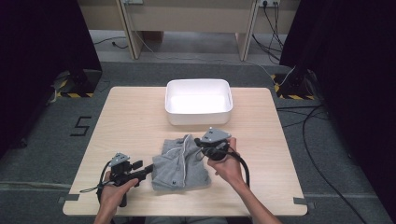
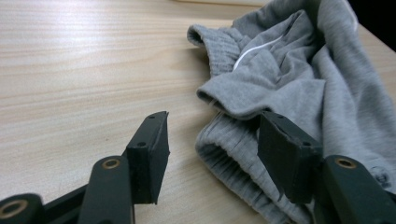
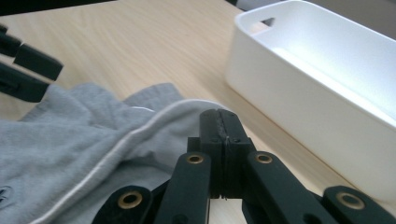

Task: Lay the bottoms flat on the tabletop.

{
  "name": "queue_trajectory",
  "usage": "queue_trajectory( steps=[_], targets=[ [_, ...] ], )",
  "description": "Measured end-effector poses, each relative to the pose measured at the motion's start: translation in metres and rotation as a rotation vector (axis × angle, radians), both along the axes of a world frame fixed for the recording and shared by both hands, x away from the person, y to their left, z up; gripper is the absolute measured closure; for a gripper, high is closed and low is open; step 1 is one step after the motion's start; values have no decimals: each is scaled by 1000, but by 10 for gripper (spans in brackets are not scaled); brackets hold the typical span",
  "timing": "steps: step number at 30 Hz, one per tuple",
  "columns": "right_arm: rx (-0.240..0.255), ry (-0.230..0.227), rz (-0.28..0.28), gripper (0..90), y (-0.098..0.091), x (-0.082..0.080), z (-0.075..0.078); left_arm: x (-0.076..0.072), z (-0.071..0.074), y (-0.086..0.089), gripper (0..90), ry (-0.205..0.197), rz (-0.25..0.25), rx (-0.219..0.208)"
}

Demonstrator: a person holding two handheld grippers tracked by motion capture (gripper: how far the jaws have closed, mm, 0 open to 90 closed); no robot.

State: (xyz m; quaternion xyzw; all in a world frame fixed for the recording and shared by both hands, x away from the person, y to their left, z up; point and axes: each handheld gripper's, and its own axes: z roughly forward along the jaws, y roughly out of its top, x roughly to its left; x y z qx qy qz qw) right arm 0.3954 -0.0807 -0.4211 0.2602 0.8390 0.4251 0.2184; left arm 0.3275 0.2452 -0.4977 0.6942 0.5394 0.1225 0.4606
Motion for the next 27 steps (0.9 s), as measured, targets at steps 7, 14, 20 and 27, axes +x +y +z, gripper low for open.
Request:
queue_trajectory(
  steps=[7, 14, 20, 27],
  targets=[
    [28, 103, 20, 683, -4, -12, -7, 0, -6, -9, 460, 39, -35, 4],
    [35, 198, 98, 510, 24, -31, -28, -2, -7, -14, 538, 62, -71, 2],
    [-27, 276, 102, 429, 50, -39, -53, -1, -13, -16, 543, 74, -66, 0],
    [-40, 240, 179, 836, 43, -35, -53, 1, -18, -15, 569, 75, -57, 3]
  ],
)
